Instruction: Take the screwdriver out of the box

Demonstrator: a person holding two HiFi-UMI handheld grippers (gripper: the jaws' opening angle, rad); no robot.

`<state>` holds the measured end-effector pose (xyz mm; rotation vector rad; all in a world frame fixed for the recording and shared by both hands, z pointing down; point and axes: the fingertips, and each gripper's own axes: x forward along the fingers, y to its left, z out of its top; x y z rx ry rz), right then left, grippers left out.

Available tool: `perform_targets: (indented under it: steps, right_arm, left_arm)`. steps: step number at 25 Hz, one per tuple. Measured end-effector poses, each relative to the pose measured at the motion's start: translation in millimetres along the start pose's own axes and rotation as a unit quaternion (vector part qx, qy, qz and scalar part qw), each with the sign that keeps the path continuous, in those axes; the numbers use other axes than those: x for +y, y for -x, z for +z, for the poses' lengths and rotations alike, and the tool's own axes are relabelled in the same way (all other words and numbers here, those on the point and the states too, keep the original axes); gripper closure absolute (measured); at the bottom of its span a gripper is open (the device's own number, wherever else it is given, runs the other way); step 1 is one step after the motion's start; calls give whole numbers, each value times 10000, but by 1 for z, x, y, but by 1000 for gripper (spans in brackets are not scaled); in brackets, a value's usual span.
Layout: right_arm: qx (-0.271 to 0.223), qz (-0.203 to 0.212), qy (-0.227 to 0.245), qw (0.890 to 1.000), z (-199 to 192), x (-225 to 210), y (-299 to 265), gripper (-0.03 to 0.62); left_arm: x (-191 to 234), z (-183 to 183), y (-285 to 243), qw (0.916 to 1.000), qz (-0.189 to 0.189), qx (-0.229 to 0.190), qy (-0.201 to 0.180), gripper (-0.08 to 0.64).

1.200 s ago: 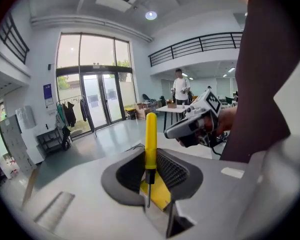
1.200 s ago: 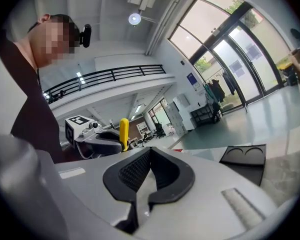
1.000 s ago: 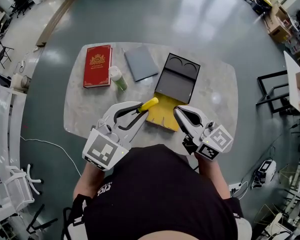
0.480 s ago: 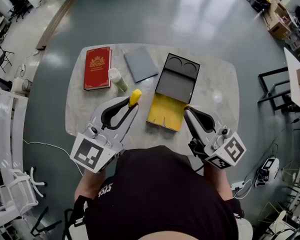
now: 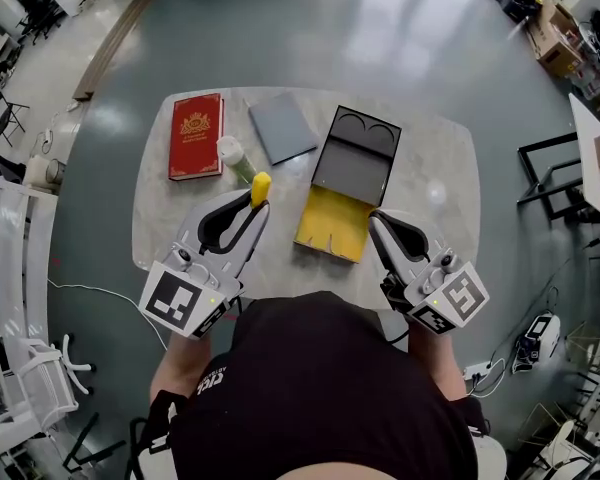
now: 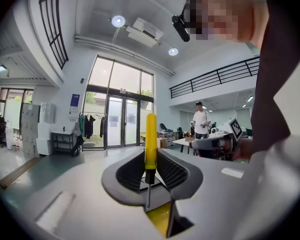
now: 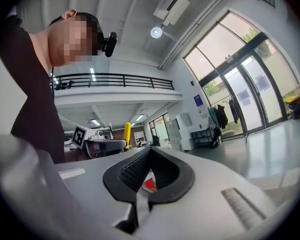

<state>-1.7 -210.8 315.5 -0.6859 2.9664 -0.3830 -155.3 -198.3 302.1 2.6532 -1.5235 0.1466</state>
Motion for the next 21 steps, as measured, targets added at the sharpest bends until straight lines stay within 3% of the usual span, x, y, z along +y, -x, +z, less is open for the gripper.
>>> perform_targets:
  steps: [21]
  right_arm:
    - [230, 59, 0, 9997, -18, -3, -2, 580]
  left_arm:
    - [-6, -9, -9, 9999, -94, 43, 106, 488]
